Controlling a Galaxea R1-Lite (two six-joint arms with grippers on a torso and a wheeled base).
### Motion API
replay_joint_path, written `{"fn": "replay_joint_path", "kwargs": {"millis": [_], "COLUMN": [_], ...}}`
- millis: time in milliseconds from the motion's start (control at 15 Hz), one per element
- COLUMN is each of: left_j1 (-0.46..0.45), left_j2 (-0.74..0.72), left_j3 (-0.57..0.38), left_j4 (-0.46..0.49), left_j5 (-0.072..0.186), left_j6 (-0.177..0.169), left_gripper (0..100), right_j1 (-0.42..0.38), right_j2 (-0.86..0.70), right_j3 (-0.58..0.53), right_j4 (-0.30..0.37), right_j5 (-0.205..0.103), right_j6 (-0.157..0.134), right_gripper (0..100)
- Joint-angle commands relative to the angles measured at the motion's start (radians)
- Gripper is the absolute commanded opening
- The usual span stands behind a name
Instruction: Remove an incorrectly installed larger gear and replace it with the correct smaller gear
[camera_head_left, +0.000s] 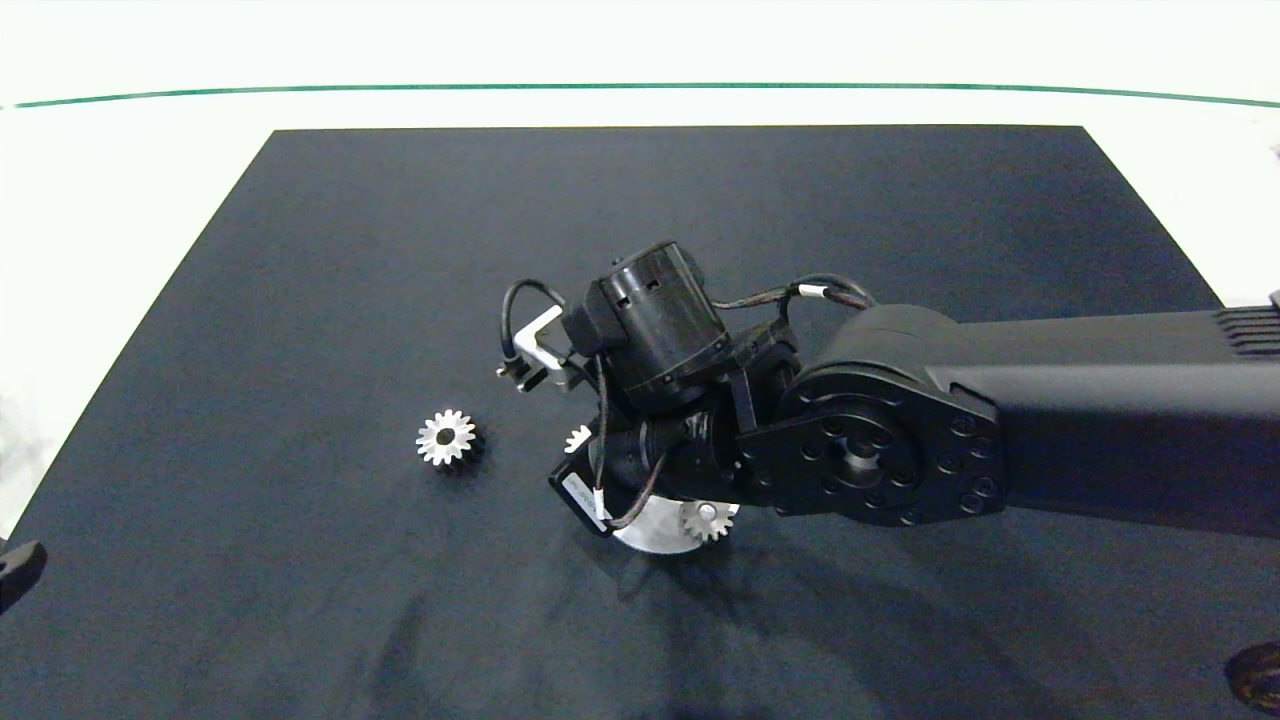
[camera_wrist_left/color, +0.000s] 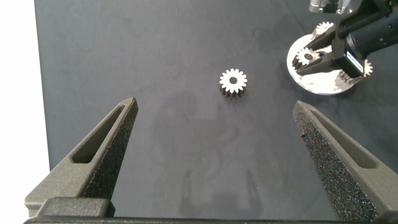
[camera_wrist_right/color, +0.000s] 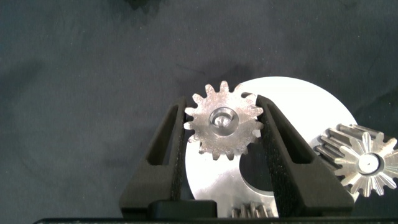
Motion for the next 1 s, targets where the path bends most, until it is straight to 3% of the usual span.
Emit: {"fn": "replay_joint_path", "kwargs": {"millis": [67,600,800,1000], "left_j1": [0.000,0.000,0.001,0.001], "left_j2": [0.000,-0.006,-0.006,-0.020], "left_j3": [0.000,0.002,0.000,0.003], "left_j4": [0.001,0.015,0.015,0.025], "left_j5": [0.001,0.001,0.001,0.001], "left_j6": [0.001,-0.002,-0.002,-0.002], "left_gripper": [100,100,100,100], "right_j1": [0.008,0.008,0.009,0.008], "right_j2": [0.005,-0.008,-0.026,-0.020], "right_j3": [0.004,0.018,0.010,0.012], "right_j4": [0.007,0.010,0.071,0.071], "right_j5": [-0.003,-0.021,-0.020,-0.020], "right_j6": [-0.001,-0.005,-0.005,-0.001], "right_gripper": [22,22,22,22]}}
